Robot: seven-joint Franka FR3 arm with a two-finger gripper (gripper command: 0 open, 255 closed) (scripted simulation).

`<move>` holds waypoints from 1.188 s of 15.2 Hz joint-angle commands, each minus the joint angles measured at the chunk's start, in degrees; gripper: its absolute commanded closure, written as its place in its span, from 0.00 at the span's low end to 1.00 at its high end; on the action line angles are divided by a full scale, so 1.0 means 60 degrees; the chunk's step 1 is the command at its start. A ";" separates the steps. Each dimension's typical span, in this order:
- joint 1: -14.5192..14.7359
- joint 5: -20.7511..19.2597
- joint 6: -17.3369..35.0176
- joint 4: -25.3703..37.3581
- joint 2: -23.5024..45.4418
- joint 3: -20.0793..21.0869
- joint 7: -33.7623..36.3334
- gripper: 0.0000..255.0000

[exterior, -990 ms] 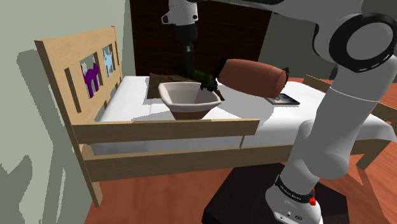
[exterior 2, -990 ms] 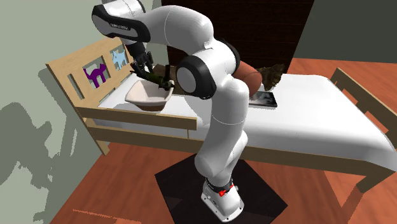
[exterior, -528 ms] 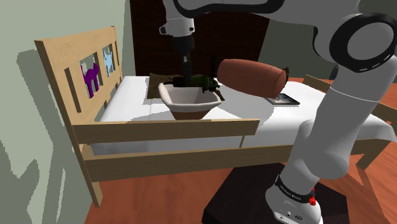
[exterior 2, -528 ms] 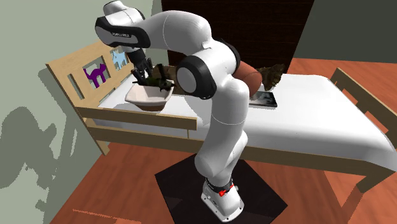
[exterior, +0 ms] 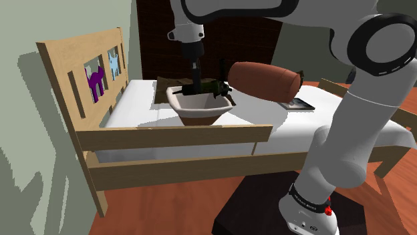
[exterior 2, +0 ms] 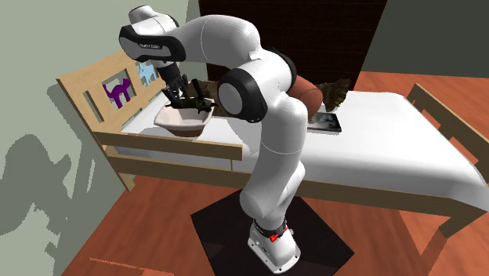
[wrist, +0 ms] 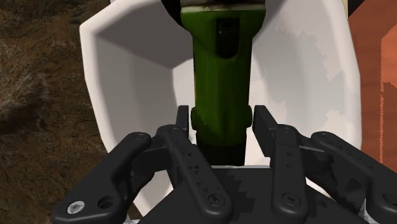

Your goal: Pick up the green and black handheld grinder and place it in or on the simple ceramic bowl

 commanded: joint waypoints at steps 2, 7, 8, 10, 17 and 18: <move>-0.0001 -0.0001 -0.0001 -0.0003 0.0000 -0.0001 0.0001 0.00; -0.0001 -0.0001 -0.0001 -0.0003 0.0000 -0.0001 0.0000 0.00; 0.0025 -0.0011 -0.0350 0.0483 0.0141 0.0026 -0.0001 0.00; 0.0083 -0.0046 -0.1074 0.1537 0.0481 0.0083 -0.0005 0.00; 0.0110 -0.0066 -0.1373 0.1989 0.0639 0.0105 -0.0007 0.00; 0.0110 -0.0066 -0.1373 0.1989 0.0639 0.0105 -0.0007 0.00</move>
